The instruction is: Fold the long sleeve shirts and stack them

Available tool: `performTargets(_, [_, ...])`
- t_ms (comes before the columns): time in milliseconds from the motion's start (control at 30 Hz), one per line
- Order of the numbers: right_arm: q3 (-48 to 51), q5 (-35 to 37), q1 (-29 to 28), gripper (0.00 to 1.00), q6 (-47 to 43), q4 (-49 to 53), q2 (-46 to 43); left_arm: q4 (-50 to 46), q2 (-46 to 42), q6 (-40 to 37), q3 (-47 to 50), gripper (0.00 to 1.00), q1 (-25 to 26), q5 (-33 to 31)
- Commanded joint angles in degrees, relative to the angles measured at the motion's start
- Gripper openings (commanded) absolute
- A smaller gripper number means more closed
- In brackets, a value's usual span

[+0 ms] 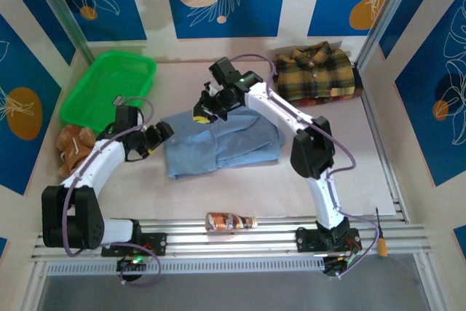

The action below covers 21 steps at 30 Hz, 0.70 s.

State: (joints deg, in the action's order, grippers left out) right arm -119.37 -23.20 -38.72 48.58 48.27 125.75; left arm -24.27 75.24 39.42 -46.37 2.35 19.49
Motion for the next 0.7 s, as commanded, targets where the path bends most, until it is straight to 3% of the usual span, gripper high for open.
performTargets(0, [-3.2, -7.9, -0.2, 0.09, -11.5, 8.9, 6.5, 4.1, -1.6, 3.2, 3.5, 0.81, -0.9, 2.0])
performTargets(167, [-3.1, -6.8, 0.8, 0.06, -11.5, 6.0, 9.8, 10.7, 0.7, 5.4, 6.4, 0.78, -0.9, 2.8])
performTargets(667, [-9.6, -5.8, 3.6, 0.04, -10.7, 4.5, 18.3, 18.9, 11.6, 5.9, 5.5, 0.74, -0.7, 2.2])
